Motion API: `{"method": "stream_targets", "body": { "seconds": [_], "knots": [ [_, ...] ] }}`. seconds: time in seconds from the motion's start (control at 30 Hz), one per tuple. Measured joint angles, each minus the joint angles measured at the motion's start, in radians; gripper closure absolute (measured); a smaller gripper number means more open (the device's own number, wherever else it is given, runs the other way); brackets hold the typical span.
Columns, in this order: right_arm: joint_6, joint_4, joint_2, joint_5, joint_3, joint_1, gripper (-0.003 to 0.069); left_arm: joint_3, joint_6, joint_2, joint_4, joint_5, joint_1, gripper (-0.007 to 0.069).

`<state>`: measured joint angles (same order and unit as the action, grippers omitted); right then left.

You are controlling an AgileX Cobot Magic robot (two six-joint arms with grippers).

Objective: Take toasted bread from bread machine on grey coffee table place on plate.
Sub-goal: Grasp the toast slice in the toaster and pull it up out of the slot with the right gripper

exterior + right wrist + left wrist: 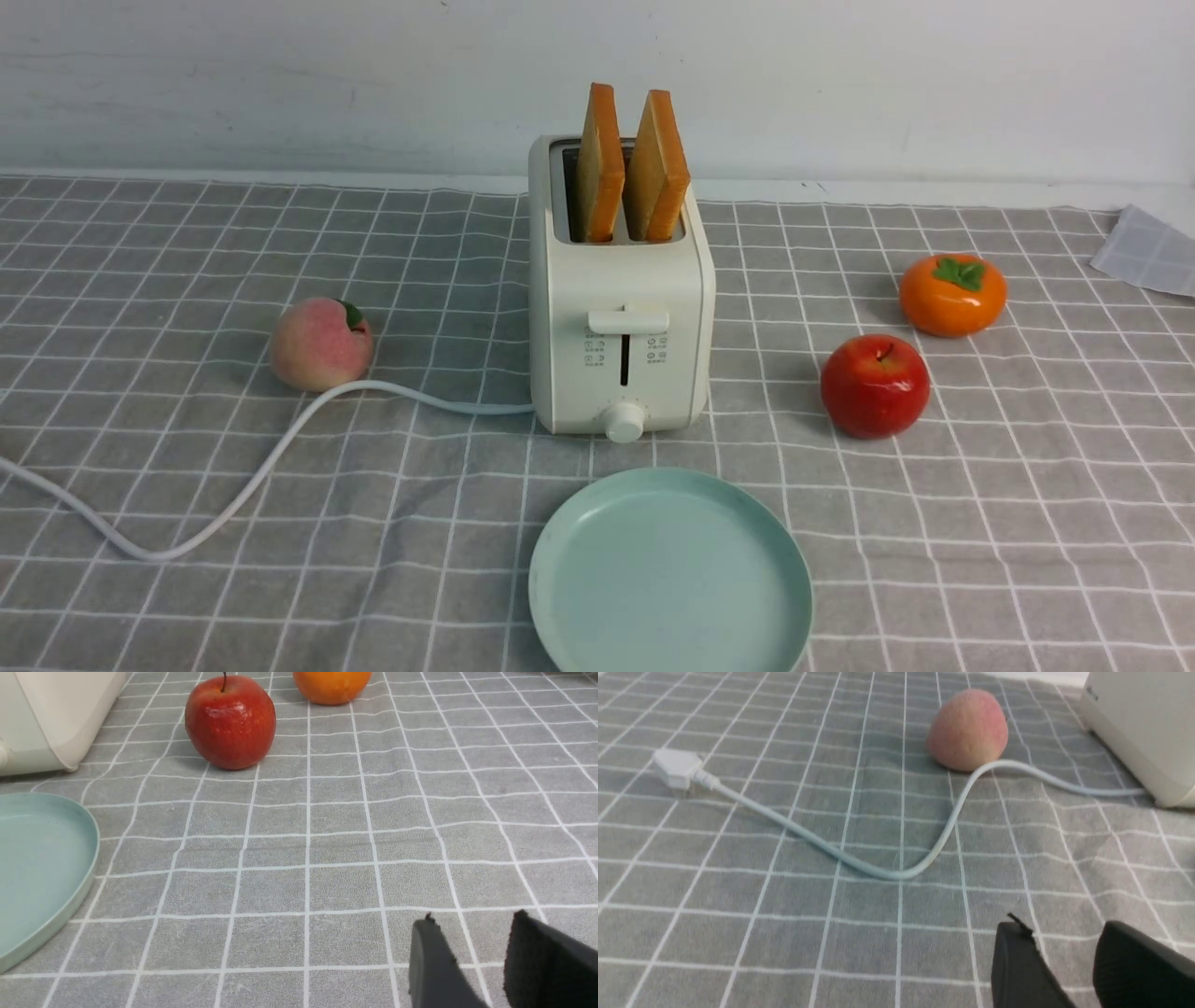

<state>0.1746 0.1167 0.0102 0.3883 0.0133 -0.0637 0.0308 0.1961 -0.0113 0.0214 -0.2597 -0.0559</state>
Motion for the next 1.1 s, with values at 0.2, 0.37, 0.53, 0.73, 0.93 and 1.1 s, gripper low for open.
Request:
{"method": "stream_targets", "body": {
  "seconds": [0.2, 0.37, 0.53, 0.73, 0.93, 1.1],
  "knots": [
    [0.0, 0.0, 0.0, -0.076, 0.01, 0.0, 0.0419, 0.0, 0.0, 0.0, 0.0, 0.124, 0.0, 0.0386],
    [0.001, 0.0, 0.0, -0.142, 0.011, 0.0, 0.0419, 0.0, 0.0, 0.0, 0.001, 0.152, 0.0, 0.0386],
    [0.026, -0.004, 0.0, -0.258, 0.011, 0.0, 0.0419, 0.0, 0.0, 0.0, 0.003, 0.238, 0.0, 0.0386],
    [0.071, -0.004, 0.0, -0.4, 0.011, 0.0, 0.0419, 0.0, 0.0, 0.0, 0.003, 0.315, 0.0, 0.0386],
    [0.148, -0.004, 0.0, -0.527, 0.011, 0.0, 0.0419, 0.0, 0.035, 0.0, -0.009, 0.363, 0.0, 0.0386],
    [0.283, -0.004, 0.0, -0.621, 0.006, 0.0, 0.0419, 0.0, 0.287, 0.0, -0.087, 0.609, 0.0, 0.0386]
  ]
}}
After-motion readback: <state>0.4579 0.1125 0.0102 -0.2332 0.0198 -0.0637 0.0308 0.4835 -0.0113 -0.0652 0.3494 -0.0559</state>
